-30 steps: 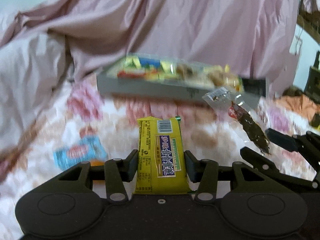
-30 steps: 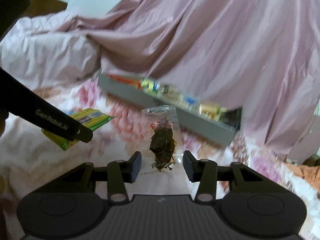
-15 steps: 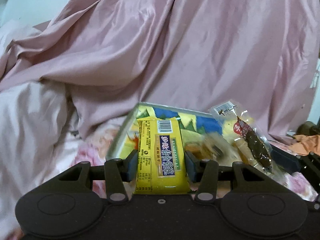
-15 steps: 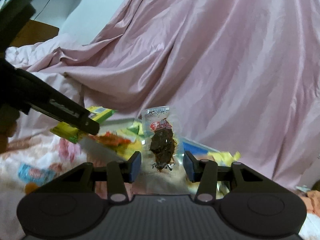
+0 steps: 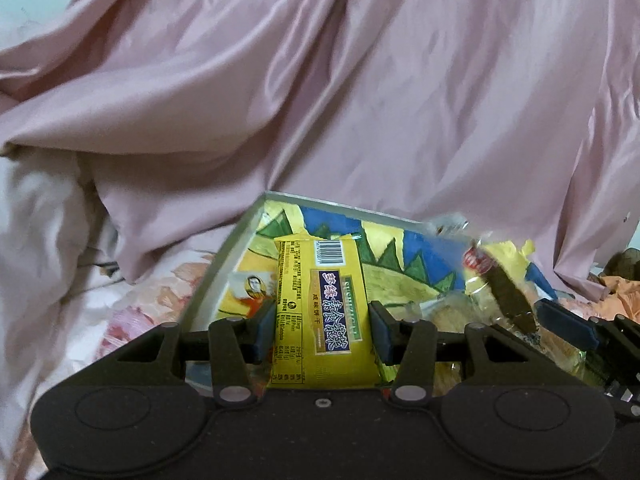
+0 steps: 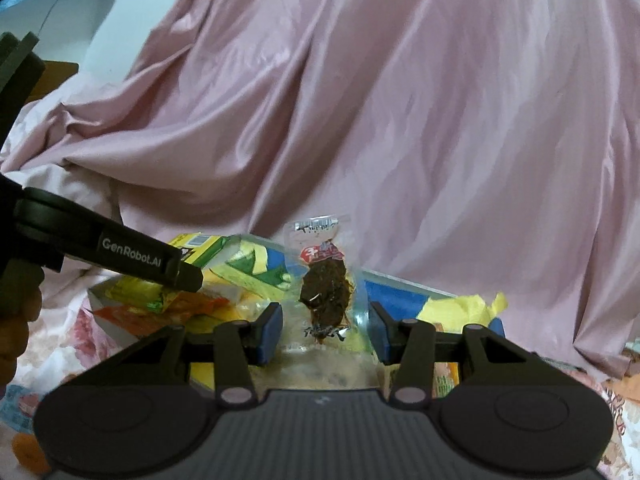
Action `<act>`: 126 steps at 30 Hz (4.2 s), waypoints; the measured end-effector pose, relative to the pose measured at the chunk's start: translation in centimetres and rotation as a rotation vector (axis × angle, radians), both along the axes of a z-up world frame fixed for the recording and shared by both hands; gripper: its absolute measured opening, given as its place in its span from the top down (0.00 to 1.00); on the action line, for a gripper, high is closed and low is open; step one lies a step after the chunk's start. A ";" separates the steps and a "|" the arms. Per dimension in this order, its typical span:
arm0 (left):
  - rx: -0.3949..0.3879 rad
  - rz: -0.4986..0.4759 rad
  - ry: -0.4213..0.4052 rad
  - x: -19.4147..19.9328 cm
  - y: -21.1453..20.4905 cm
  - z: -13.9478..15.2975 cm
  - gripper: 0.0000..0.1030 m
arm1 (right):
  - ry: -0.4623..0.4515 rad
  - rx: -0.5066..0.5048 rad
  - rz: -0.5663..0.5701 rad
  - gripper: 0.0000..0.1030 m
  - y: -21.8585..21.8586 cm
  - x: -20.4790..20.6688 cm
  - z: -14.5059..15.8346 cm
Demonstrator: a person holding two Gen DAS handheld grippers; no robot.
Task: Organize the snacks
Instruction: 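Carry both snacks over the grey box and lower them inside, then open both tools to release the snacks into the box, then withdraw both tools from the box toward the blue packet and orange, then reach the right tool to the orange while the left tool moves over the blue candy packet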
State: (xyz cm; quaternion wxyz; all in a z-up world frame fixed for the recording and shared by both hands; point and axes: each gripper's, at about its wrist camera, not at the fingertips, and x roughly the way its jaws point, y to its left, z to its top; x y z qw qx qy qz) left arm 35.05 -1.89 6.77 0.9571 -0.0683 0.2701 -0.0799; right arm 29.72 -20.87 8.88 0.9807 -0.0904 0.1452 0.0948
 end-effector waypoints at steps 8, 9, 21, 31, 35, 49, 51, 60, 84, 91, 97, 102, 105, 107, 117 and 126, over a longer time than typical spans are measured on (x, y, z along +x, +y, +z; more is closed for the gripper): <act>0.006 -0.016 0.029 0.3 -0.6 -1.0 0.51 | 0.011 0.021 -0.005 0.49 -0.4 0.2 -0.6; 0.008 -0.015 0.027 0.3 -0.6 -0.9 0.51 | 0.011 0.025 -0.005 0.49 -0.4 0.2 -0.6; -0.042 0.026 -0.014 -1.7 0.3 1.1 0.12 | -0.036 0.055 -0.024 0.22 -1.3 -2.0 0.7; -0.076 0.104 -0.101 -7.2 3.4 4.0 0.01 | -0.112 0.146 -0.026 0.01 -2.0 -7.0 3.9; -0.075 0.130 -0.128 -10.3 4.8 4.8 0.01 | -0.135 0.162 -0.011 0.00 -1.6 -9.2 5.0; -0.002 0.211 -0.120 -21.8 11.8 4.0 0.01 | -0.104 0.179 0.019 0.00 0.3 -17.2 5.6; 0.010 0.214 -0.110 -22.9 12.5 3.6 0.01 | -0.088 0.181 0.023 0.00 0.7 -18.1 5.4; 0.100 0.168 -0.056 -26.8 14.9 1.3 0.01 | 0.016 0.158 0.070 0.00 3.8 -21.1 2.9; 0.186 0.153 0.078 -22.3 16.6 -7.0 0.01 | 0.384 0.022 0.121 0.00 9.6 -17.4 -5.9; 0.197 0.124 0.069 -20.0 16.3 -8.3 0.01 | 0.460 -0.040 0.163 0.00 10.8 -15.2 -8.0; 0.217 0.107 0.059 -18.2 16.0 -9.2 0.01 | 0.487 -0.109 0.225 0.00 12.1 -13.4 -8.7; 0.204 0.095 0.057 -16.9 16.0 -9.5 0.01 | 0.445 -0.153 0.257 0.00 13.4 -11.9 -9.1; 0.195 0.096 0.054 -16.4 16.1 -9.5 0.01 | 0.407 -0.178 0.284 0.01 14.4 -11.2 -9.4; 0.189 0.097 0.055 -16.1 16.2 -9.6 0.01 | 0.377 -0.181 0.304 0.01 14.9 -10.9 -9.4; 0.156 0.101 0.047 -15.1 16.4 -9.6 0.01 | 0.338 -0.125 0.326 0.16 15.7 -9.1 -10.0; 0.152 0.059 0.037 -14.7 15.9 -9.8 0.01 | 0.362 -0.050 0.356 0.37 14.8 -8.7 -10.3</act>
